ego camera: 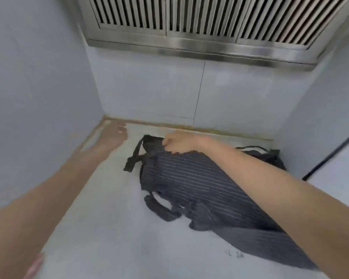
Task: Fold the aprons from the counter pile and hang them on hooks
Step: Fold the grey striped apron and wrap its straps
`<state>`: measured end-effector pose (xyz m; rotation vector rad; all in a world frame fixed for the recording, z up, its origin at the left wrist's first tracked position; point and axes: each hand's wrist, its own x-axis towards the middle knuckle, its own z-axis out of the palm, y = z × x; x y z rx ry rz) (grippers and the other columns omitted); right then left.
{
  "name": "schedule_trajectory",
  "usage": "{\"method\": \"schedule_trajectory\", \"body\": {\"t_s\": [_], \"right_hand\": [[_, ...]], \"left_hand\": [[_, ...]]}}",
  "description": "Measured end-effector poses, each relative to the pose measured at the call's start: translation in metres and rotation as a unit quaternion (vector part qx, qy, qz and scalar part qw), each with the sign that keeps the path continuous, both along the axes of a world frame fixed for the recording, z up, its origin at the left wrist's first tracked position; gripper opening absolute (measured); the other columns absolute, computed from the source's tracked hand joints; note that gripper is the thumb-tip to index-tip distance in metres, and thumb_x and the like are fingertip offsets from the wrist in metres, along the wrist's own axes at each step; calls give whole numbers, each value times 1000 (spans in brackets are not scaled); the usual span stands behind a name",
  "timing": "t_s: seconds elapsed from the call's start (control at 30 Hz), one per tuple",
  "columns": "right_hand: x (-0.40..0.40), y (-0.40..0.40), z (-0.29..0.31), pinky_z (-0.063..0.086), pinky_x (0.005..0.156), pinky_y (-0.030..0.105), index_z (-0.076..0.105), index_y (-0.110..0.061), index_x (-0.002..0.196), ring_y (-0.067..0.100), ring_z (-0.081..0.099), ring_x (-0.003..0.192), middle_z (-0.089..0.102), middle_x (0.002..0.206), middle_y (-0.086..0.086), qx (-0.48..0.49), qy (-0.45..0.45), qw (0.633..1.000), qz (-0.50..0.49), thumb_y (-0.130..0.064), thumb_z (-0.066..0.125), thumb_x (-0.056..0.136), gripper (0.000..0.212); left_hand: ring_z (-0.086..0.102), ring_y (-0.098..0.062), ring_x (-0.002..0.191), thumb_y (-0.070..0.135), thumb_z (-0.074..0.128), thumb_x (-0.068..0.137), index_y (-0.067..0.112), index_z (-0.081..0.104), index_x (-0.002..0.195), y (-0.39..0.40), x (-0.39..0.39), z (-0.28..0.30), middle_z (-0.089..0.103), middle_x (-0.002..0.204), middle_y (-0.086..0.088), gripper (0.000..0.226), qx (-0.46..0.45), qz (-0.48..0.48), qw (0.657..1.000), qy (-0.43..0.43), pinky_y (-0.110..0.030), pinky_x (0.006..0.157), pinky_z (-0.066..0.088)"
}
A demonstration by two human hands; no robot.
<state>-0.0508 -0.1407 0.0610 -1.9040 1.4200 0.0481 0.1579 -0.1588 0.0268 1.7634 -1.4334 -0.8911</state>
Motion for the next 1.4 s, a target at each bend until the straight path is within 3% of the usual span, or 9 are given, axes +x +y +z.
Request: {"method": "schedule_trajectory", "body": {"t_s": [0.07,0.23,0.43,0.63,0.8,0.97,1.13,1.27,1.4], "right_hand": [[-39,7,-28,41,64,27,58,-1,89,23,50,82,53,87,6,-20,71,997,13,-16,43,94,22],[-134,64,-120,38,103,32,45,-13,134,22,46,124,44,140,4,81,179,980,-18,-43,55,92,53],[-167,131,-192,26,113,46,14,-20,151,30,10,144,1,158,2,93,214,972,-18,-48,56,90,80],[-156,151,-189,4,117,52,12,-34,150,18,-13,145,-10,158,-10,107,101,989,-18,-66,59,77,93],[-167,179,-188,28,111,43,40,-21,135,26,26,134,21,150,3,3,296,951,95,-35,67,85,59],[-166,177,-166,31,107,47,57,-13,106,22,48,109,55,114,7,32,356,925,129,-31,59,90,24],[-200,152,-101,40,64,26,58,0,111,20,50,84,57,101,7,198,366,908,56,-34,67,84,44],[-237,117,-76,47,77,30,53,-6,113,25,56,97,59,113,9,114,366,921,-72,-26,72,79,44],[-241,91,-127,38,102,46,44,-11,118,26,50,110,57,122,10,29,387,912,-135,-23,67,83,44]], "left_hand": [[48,-22,109,-3,51,91,4,38,136,24,-16,-42,45,135,-12,47,34,-155,985,-62,-31,88,42],[21,-13,141,29,67,87,26,12,150,72,-77,-115,16,155,6,83,128,-450,870,-155,-29,112,26],[-17,-33,143,50,68,79,40,-1,148,112,-106,-174,-22,156,-4,98,90,-605,660,-436,-56,115,1],[-5,-39,143,58,52,86,33,0,150,110,-71,-168,-15,157,-9,86,121,-523,684,-494,-54,114,16],[2,-40,143,63,54,83,25,-4,150,131,-29,-162,-14,157,-13,97,154,-469,658,-569,-54,113,15],[66,-21,92,35,85,50,16,56,105,144,-27,-160,63,109,-7,65,-140,-508,666,-528,-33,90,46],[55,-8,67,10,55,86,19,55,69,110,-49,-102,58,72,5,19,59,-504,798,-324,-24,71,36],[56,-13,89,16,52,92,12,67,99,53,-66,-56,63,99,2,17,232,-421,867,-130,-27,73,42],[56,-8,90,26,59,91,26,63,90,15,-86,-91,61,101,7,4,171,-371,879,-247,-23,70,46]]}}
